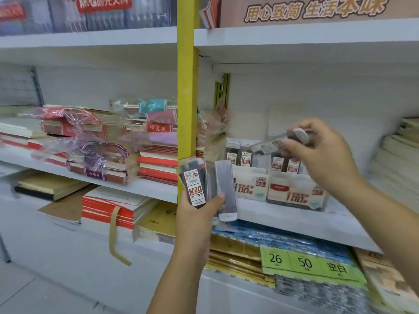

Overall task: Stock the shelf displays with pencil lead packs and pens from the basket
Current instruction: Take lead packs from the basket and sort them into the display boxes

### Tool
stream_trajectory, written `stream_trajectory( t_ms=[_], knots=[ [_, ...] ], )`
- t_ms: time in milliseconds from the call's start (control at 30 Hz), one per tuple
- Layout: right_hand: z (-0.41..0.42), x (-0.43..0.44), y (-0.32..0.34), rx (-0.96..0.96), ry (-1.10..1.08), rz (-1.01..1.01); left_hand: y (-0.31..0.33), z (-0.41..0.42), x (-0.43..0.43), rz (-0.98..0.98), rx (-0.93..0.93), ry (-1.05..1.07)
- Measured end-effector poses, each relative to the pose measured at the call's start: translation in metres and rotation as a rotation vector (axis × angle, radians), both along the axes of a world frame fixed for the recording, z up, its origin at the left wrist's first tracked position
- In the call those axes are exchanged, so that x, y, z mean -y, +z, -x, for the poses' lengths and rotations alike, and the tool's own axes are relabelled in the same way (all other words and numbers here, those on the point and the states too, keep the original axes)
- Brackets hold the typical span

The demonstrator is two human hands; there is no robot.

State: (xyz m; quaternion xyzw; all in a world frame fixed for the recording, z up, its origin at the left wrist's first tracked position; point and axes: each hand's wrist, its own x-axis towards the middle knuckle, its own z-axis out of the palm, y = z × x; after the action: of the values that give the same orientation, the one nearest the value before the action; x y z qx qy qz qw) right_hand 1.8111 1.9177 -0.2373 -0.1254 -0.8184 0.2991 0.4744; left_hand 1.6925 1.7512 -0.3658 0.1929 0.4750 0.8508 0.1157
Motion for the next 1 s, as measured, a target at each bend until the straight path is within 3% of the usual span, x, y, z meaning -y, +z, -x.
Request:
stream_trajectory(
  t_ms=[200, 400, 633, 700, 767, 867, 1000],
  knots=[
    [0.073, -0.025, 0.025, 0.391, -0.093, -0.395, 0.000, 0.020, -0.015, 0.047, -0.034, 0.068],
    [0.110, -0.037, 0.017, 0.514, -0.111, -0.495, -0.005, 0.024, -0.024, 0.071, -0.035, 0.053],
    [0.107, -0.043, 0.003, 0.498, -0.298, -0.809, -0.006, 0.025, -0.020, 0.085, -0.038, 0.036],
    [0.090, -0.031, -0.003, 0.372, -0.230, -0.657, -0.006, 0.024, -0.018, 0.076, -0.028, 0.011],
    [0.067, -0.008, -0.018, 0.258, -0.020, -0.346, -0.005, 0.021, -0.017, 0.058, -0.016, -0.025],
    [0.041, 0.027, -0.049, 0.336, 0.317, 0.071, -0.004, 0.016, -0.015, 0.021, 0.005, -0.081],
    [0.029, 0.047, -0.084, 0.262, 0.434, 0.266, -0.002, 0.007, -0.011, -0.040, 0.021, -0.144]
  ],
)
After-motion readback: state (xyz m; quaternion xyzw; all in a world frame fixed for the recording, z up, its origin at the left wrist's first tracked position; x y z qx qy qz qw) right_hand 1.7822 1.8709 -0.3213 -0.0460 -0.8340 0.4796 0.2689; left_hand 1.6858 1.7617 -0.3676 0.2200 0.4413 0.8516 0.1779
